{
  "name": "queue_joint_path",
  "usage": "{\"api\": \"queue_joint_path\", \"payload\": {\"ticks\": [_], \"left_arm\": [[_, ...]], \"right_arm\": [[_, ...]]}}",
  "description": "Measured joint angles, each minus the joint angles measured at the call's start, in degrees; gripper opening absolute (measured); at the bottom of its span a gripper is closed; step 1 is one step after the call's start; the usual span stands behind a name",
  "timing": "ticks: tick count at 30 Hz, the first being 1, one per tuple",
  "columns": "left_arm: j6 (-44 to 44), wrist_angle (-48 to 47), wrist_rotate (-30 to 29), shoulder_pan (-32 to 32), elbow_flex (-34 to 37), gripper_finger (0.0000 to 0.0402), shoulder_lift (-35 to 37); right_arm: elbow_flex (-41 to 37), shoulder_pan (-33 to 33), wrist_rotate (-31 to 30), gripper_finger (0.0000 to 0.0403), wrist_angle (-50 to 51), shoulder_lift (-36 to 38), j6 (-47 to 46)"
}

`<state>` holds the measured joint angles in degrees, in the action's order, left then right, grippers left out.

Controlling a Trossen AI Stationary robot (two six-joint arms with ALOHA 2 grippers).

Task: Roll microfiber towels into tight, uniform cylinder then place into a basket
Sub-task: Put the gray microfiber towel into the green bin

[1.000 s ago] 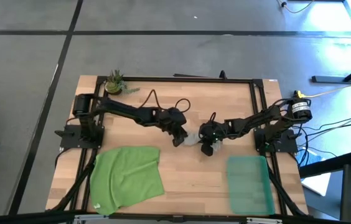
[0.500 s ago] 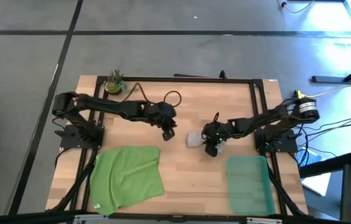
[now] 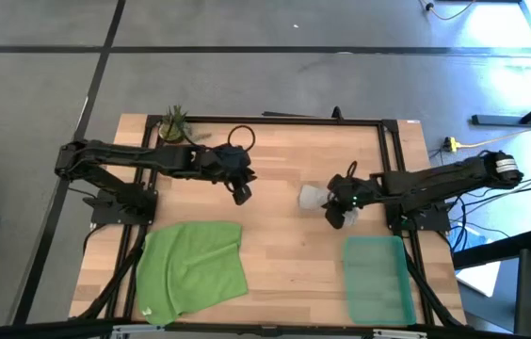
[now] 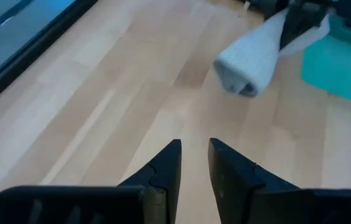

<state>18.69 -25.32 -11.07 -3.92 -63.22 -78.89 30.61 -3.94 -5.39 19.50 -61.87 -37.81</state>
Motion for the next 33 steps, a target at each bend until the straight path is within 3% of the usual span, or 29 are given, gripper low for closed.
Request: {"api": "queue_joint_path", "payload": {"ticks": [7,12,23,33], "left_arm": [[-2.57,0.06,-0.06,0.30,0.00,0.0076,-0.27],[-4.26,0.67,-0.07,0.60,0.04,0.0076,-0.38],[-8.67,0.47,-0.06,0.63,0.04,0.0076,-0.42],[-10.45,0.56,-0.05,0.16,0.04,0.0076,-0.42]], "right_arm": [[9.40,-7.72,-9.37,0.0042,23.63,5.89,-11.60],[15.84,-14.88,-10.03,0.0042,37.73,5.75,-27.74],[17.51,-35.06,-10.44,0.0042,43.12,3.36,-62.67],[17.66,-48.92,1.53,0.0042,42.17,-3.78,-83.81]]}}
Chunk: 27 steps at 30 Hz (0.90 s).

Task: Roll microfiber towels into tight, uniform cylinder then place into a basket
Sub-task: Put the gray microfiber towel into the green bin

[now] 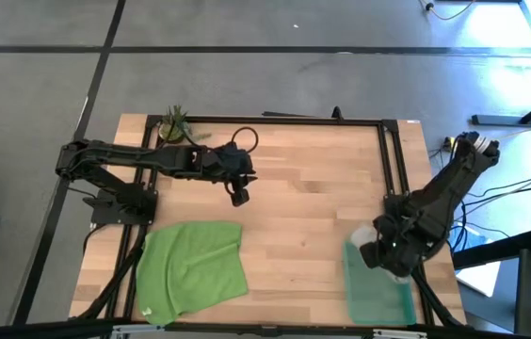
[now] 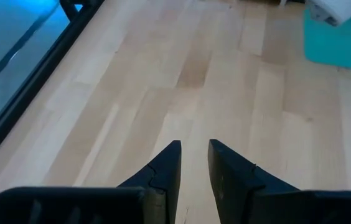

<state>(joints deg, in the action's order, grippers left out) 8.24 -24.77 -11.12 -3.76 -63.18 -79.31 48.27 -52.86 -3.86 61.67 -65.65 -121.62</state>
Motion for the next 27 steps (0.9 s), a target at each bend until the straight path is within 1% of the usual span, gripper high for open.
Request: {"api": "queue_joint_path", "payload": {"ticks": [5,10,13,16,19,22,27], "left_arm": [[-1.34,0.01,0.01,-0.55,0.00,0.0076,0.00],[-1.36,0.01,0.01,-1.26,0.00,0.0076,0.00],[-1.36,0.00,0.03,-1.67,0.00,0.0076,0.00],[-1.36,0.01,0.02,-1.86,0.00,0.0076,0.00],[-1.38,-0.01,0.03,-1.86,0.00,0.0076,0.00],[-1.38,-0.01,0.03,-1.86,0.00,0.0076,0.00],[-1.38,-0.01,0.03,-1.86,0.00,0.0076,0.00]], "right_arm": [[1.93,-3.80,7.12,0.0042,0.43,-1.77,-3.89],[3.54,-6.15,6.98,0.0042,0.24,-4.17,-9.85],[3.55,-6.23,7.23,0.0042,-0.29,-7.14,-10.63],[3.55,-6.22,9.50,0.0042,-0.32,-10.87,-11.05],[3.55,-6.23,13.81,0.0042,-0.07,-14.28,-11.42],[3.55,-6.21,16.12,0.0042,-0.82,-17.57,-11.67],[3.55,-5.57,17.09,0.0042,-2.57,-22.61,-11.76]]}}
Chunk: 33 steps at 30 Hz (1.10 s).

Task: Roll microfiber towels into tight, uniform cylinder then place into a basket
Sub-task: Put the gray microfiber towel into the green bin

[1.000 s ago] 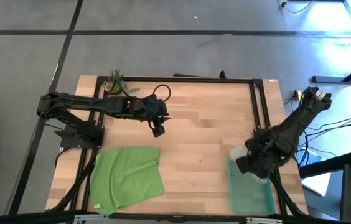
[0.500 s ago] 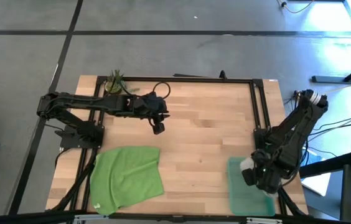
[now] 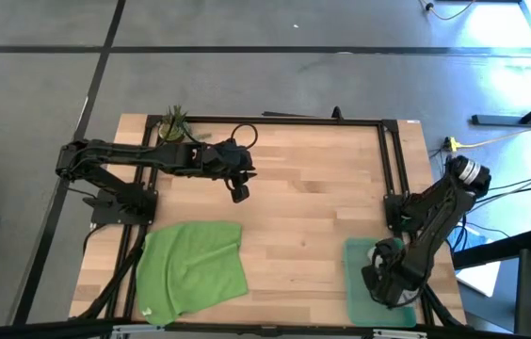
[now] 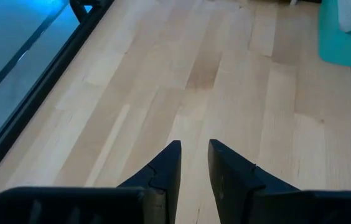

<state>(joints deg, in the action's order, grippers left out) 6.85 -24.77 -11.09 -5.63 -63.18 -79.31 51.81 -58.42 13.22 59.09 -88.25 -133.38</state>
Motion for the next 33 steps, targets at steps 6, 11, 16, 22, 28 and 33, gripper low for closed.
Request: {"api": "queue_joint_path", "payload": {"ticks": [6,11,16,22,28,33], "left_arm": [[0.00,0.00,0.00,0.00,0.00,0.0076,0.00],[0.00,0.27,0.00,0.00,0.00,0.0076,0.00],[0.00,0.37,0.02,0.00,0.00,0.0076,0.00],[0.00,0.37,0.04,0.00,0.00,0.0076,0.00],[0.00,0.37,0.04,0.00,0.00,0.0076,0.00],[0.00,0.37,0.04,0.00,0.00,0.0076,0.00]], "right_arm": [[0.01,0.24,2.39,0.0042,-5.33,-4.73,0.35],[0.00,0.41,5.33,0.0043,-6.10,-6.96,1.89],[-0.02,1.61,5.78,0.0043,-7.55,-7.29,5.25],[-0.02,2.93,5.98,0.0060,-8.24,-7.45,7.89],[-0.02,3.07,5.98,0.0094,-8.44,-7.44,8.65],[-0.02,3.09,5.96,0.0130,-8.97,-7.43,8.99]]}}
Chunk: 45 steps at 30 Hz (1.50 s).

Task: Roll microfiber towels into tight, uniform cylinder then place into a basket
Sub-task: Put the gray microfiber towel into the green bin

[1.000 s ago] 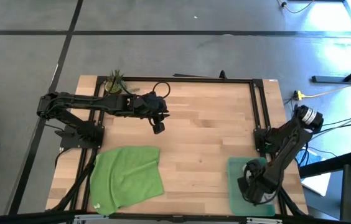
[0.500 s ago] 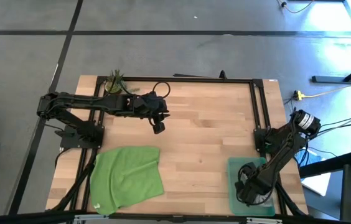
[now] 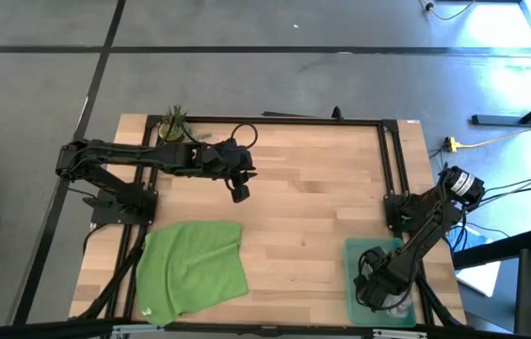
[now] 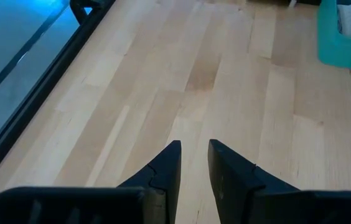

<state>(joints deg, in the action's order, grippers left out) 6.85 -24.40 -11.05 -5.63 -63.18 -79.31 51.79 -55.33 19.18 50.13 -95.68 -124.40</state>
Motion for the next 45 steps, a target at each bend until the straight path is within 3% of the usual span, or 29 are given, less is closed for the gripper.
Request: {"api": "queue_joint_path", "payload": {"ticks": [8,13,23,27,37,45], "left_arm": [[0.00,0.02,0.00,0.00,0.00,0.0076,0.00],[0.00,0.02,0.00,0.00,0.00,0.0076,0.00],[0.00,0.00,0.02,0.00,0.00,0.0076,0.00],[-0.06,0.00,0.00,0.00,0.00,0.0076,0.00],[-1.51,0.00,0.02,0.00,0.00,0.0076,0.00],[-1.51,0.00,0.00,0.00,0.00,0.0076,0.00]], "right_arm": [[-0.02,0.75,1.51,0.0213,0.11,0.00,-0.57],[-0.04,1.98,2.34,0.0245,-0.23,0.00,0.72],[-0.04,3.79,3.37,0.0251,-6.63,0.07,12.22],[-0.04,3.87,0.13,0.0251,-11.14,0.09,16.44],[-0.04,3.96,0.58,0.0251,-10.04,0.47,16.49],[-0.04,3.96,1.63,0.0251,-2.84,6.65,11.07]]}}
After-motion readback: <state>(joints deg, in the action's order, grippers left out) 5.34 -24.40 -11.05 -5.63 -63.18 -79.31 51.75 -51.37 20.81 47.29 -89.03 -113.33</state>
